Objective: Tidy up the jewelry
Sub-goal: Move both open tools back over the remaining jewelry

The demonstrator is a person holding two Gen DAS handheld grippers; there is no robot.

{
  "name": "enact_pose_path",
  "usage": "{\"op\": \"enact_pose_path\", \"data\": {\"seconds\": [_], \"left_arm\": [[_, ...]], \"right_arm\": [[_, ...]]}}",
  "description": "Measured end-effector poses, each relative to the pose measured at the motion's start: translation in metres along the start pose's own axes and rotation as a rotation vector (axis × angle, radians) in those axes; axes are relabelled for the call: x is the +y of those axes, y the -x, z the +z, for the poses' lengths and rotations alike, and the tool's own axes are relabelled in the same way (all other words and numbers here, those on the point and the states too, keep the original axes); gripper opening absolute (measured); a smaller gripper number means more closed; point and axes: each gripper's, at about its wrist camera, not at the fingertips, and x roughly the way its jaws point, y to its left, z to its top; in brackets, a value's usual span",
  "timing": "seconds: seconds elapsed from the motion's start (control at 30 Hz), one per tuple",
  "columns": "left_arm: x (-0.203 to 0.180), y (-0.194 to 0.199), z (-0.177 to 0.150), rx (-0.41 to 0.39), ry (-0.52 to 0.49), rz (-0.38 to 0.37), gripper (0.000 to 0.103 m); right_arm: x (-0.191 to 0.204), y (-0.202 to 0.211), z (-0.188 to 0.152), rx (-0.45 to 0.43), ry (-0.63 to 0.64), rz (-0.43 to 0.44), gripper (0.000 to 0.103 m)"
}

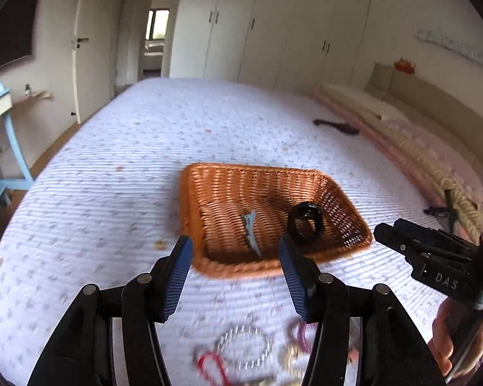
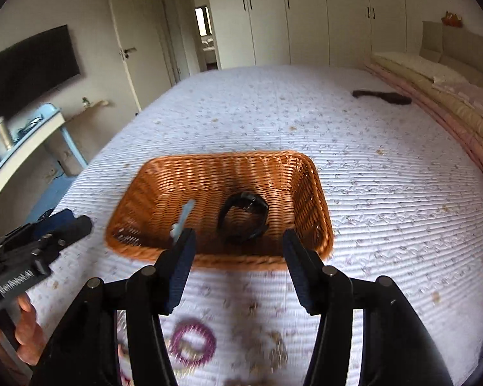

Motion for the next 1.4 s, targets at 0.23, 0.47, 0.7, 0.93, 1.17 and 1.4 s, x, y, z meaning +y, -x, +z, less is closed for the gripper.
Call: {"op": "enact_pose_path", "data": {"seconds": [0.23, 0.47, 0.7, 0.93, 1.17, 1.4], "left_arm": [[0.018, 0.065, -0.036, -0.057, 0.02, -0.017, 0.057], [0.021, 0.075, -0.08, -0.022, -0.007, -0.035, 0.056], [0.033, 0.054, -0.106, 0.053, 0.019, -0.029, 0.056], [0.047, 0.036, -0.126, 0.113, 0.064, -0.046, 0.054], [0.049, 0.002, -0.129, 0.191, 0.098, -0.065, 0.042], [0.057, -0.033, -0.126, 0.262, 0.159, -0.087, 0.039]], "right_arm": [[0.013, 0.056, -0.031, -0.051, 0.025, 0.039, 0.058], [0.017, 0.075, -0.073, -0.031, 0.043, 0.045, 0.057], [0.008, 0.069, -0.111, 0.02, 0.02, 0.043, 0.054], [-0.013, 0.062, -0.147, 0.036, -0.016, 0.047, 0.053], [-0.01, 0.044, -0.179, 0.135, -0.066, 0.111, 0.046], [-0.014, 0.0, -0.167, 0.235, -0.219, 0.031, 0.046]]}}
